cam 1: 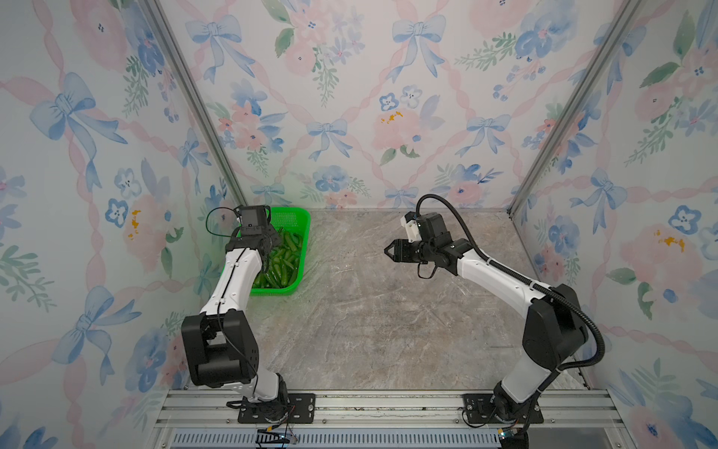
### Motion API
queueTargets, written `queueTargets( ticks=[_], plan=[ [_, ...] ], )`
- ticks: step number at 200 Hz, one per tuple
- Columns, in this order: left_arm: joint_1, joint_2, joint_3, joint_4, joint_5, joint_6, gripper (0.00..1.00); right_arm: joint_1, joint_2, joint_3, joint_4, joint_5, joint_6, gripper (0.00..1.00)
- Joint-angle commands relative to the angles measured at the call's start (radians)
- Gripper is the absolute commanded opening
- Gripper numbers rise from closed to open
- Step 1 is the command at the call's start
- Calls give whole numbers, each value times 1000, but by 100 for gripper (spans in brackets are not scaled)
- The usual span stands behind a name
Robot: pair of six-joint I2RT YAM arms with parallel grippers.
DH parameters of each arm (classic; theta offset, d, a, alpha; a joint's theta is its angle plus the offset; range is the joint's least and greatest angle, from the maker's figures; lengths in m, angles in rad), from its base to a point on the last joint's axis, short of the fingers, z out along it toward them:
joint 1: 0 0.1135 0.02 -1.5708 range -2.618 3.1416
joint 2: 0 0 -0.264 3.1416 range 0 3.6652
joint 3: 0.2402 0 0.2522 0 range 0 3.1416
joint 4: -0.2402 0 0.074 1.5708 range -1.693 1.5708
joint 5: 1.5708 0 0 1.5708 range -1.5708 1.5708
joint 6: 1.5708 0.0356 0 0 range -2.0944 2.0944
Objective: Take small green peppers out of containers
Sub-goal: Place the green pepper in the basket.
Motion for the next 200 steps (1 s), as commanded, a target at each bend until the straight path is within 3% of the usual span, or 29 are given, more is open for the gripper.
queueTargets(
  ticks=[1, 19, 30, 68, 71, 74, 76, 125, 170, 200],
  plan=[
    [8, 63, 18, -12, -27, 1, 10, 17, 42, 64, -29, -26, -27, 59],
    [7, 93, 27, -8, -25, 6, 21, 24, 53, 72, -33, -25, -33, 59],
    [9, 97, 27, -3, -11, 14, 34, 26, 51, 70, -34, -21, -36, 59],
    [9, 64, -1, 46, 29, 50, 51, 28, 25, 61, -82, 39, -74, 65],
    [9, 56, -10, 57, 31, 51, 53, 28, 21, 62, -89, 47, -80, 70],
    [9, 47, -17, 68, 33, 51, 53, 27, 18, 62, -96, 52, -87, 91],
    [10, 42, -23, 75, 35, 52, 54, 27, 15, 62, -101, 56, -93, 100],
    [1, -139, -240, 353, -27, 69, 57, -20, -114, -27, -109, 216, -131, 97],
    [-47, -330, -559, 791, -102, 196, 62, -46, -331, -287, 127, 627, -186, 97],
    [-133, -394, -855, 1207, -216, 337, 72, -51, -397, -452, 282, 748, -452, 97]
  ],
)
